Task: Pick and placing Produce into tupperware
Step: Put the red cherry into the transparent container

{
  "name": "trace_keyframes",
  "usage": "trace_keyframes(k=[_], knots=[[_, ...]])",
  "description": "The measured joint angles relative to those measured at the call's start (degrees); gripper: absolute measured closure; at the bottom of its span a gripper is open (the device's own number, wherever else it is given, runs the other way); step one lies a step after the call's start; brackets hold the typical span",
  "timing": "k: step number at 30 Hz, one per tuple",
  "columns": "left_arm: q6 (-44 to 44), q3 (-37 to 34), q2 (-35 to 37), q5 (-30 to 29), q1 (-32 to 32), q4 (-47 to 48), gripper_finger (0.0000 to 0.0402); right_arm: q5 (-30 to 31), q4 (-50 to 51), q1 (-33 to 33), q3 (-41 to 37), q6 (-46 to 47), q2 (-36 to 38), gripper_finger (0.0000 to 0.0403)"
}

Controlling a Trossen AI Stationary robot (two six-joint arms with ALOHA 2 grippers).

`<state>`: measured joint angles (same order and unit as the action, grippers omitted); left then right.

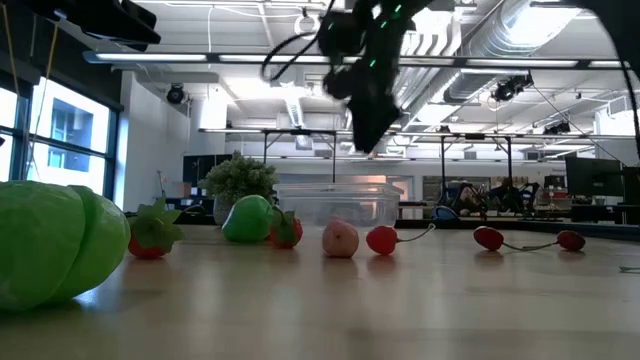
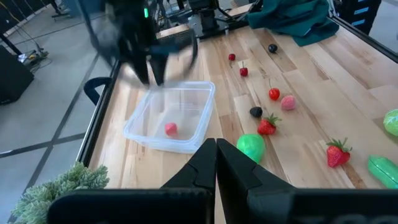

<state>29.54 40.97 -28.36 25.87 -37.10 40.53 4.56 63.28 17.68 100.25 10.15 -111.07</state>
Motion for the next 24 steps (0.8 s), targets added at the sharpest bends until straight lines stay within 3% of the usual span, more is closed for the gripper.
trace_keyframes(k=[5,9,17,24], knots=[[0.01,0.00,0.00,0.00,0.00,0.00,0.0399,4.20,0.32,-1.65,-8.71,5.69,13.11,0.0252],[0.00,0.00,0.01,0.00,0.00,0.00,0.0399,4.81,-1.49,-3.61,-21.88,13.28,25.94,0.0252],[0.00,0.00,0.00,0.00,0.00,0.00,0.0399,-5.94,-9.50,-12.42,-46.55,26.18,48.37,0.0252],[0.01,0.00,0.02,0.00,0.00,0.00,0.0399,-9.31,-13.17,-19.77,-59.63,26.06,56.65,0.0252]])
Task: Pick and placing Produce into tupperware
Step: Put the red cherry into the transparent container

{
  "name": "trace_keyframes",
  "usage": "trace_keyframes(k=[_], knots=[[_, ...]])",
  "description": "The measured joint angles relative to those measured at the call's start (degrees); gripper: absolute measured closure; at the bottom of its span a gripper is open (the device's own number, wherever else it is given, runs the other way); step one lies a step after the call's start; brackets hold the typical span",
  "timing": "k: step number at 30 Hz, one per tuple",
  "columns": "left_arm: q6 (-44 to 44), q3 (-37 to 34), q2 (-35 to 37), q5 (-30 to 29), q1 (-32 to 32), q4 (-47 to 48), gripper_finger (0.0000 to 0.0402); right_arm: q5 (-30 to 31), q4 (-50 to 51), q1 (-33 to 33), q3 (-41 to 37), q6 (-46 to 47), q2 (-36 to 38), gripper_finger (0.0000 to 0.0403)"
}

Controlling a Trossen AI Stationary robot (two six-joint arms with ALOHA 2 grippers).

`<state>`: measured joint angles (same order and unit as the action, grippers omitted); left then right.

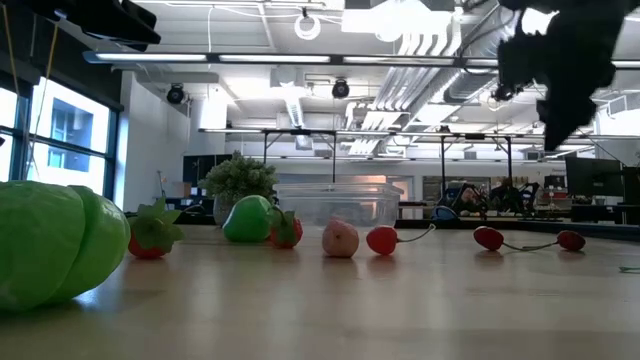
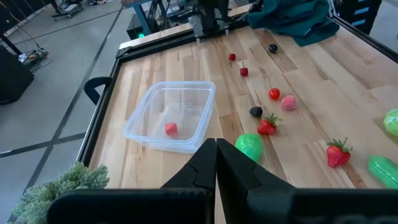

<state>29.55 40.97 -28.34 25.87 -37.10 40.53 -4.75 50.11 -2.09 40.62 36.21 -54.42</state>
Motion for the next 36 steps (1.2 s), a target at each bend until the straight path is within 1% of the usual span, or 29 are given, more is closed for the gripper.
trace_keyframes(k=[4,6,12,19,23,30,36], knots=[[0.00,0.00,-0.02,0.00,0.00,-0.01,0.0399,0.80,-6.38,-3.57,-5.99,-0.11,-0.22,0.0253],[0.00,0.00,-0.02,0.00,0.00,-0.02,0.0399,2.37,-8.12,-5.36,-7.81,-0.19,-0.84,0.0259],[-0.01,0.00,-0.02,0.00,0.00,-0.04,0.0399,7.69,-7.96,-8.62,-8.74,-0.65,-2.66,0.0273],[-0.01,0.00,-0.01,0.00,0.00,-0.04,0.0399,6.58,-9.88,-8.98,-8.74,-0.60,-5.88,0.0268],[-0.01,0.00,-0.01,0.00,0.00,-0.04,0.0399,6.82,-12.36,-8.96,-8.74,-1.33,-8.80,0.0252],[-0.01,0.00,0.00,0.00,0.00,-0.04,0.0399,6.62,-13.23,-8.96,-8.74,-0.22,-14.49,0.0219],[-0.01,0.00,-0.02,0.00,0.00,-0.04,0.0399,5.18,-15.03,-8.96,-8.74,-1.11,-17.54,0.0214]])
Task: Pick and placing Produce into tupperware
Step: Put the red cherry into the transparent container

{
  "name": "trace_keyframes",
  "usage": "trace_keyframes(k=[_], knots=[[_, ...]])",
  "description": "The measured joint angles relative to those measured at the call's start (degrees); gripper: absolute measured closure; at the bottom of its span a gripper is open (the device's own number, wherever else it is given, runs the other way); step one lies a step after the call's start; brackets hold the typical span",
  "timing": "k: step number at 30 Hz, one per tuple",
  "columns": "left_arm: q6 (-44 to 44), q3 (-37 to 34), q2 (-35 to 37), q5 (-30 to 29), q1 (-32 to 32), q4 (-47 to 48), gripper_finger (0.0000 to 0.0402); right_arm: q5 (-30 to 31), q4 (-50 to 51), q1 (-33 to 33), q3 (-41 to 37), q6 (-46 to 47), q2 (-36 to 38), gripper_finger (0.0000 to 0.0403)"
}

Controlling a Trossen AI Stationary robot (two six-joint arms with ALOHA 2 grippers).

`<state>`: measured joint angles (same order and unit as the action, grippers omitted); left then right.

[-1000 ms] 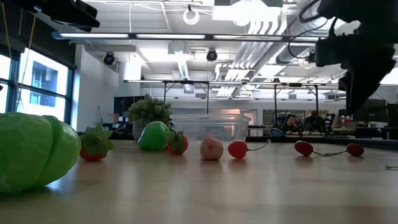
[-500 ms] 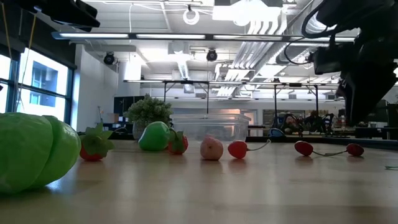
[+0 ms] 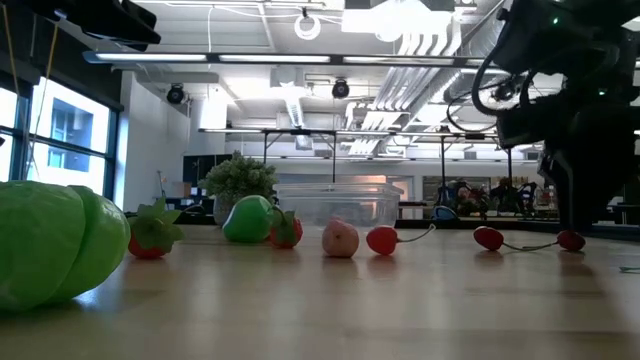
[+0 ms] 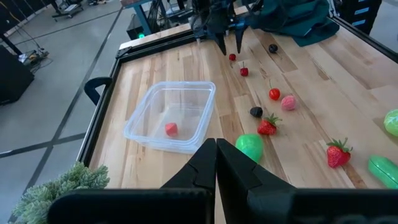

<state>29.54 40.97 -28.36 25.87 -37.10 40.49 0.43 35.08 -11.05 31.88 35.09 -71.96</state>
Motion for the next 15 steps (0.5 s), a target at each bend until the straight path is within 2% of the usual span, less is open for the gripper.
trace_keyframes(k=[15], knots=[[0.01,0.00,0.01,0.00,0.00,-0.02,0.0399,0.63,-3.07,0.00,0.28,0.94,-6.34,0.0216]])
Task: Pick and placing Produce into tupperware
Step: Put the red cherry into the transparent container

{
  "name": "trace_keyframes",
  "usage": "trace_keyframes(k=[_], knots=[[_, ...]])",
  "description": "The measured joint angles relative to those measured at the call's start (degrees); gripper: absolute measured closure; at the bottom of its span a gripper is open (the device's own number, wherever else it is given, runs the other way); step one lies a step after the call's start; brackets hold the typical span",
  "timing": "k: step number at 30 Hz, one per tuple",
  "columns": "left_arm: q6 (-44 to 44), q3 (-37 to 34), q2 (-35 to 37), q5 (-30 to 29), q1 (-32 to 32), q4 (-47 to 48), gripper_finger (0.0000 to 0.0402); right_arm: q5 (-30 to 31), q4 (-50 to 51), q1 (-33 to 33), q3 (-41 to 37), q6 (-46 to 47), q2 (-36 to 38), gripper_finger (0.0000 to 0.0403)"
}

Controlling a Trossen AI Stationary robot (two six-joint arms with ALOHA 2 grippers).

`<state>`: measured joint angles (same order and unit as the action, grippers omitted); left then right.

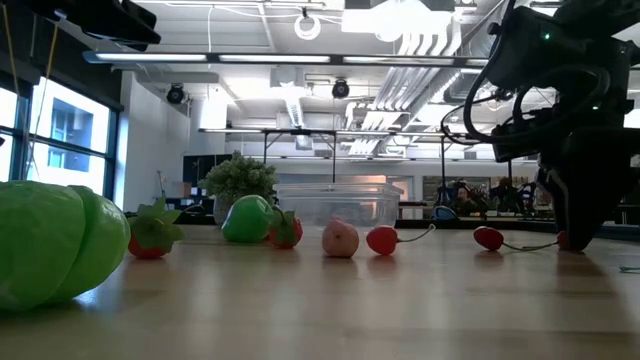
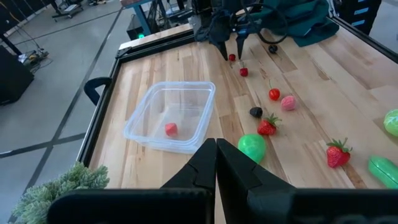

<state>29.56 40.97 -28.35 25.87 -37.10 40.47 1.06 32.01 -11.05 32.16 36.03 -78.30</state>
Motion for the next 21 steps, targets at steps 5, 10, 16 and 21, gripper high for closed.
trace_keyframes(k=[5,10,16,21], knots=[[-0.02,0.00,0.01,0.00,0.00,0.00,0.0399,0.40,0.16,0.00,-0.09,-0.02,-0.02,0.0244],[-0.02,-0.01,-0.01,0.00,0.00,0.01,0.0399,0.55,0.39,0.04,-0.15,-0.02,-0.07,0.0282],[-0.01,0.00,-0.01,0.00,0.00,0.00,0.0399,0.63,0.55,0.04,-0.20,0.00,-0.09,0.0313],[-0.02,0.00,-0.01,0.00,0.00,0.00,0.0399,0.59,0.50,0.04,-0.20,0.00,-0.09,0.0329]])
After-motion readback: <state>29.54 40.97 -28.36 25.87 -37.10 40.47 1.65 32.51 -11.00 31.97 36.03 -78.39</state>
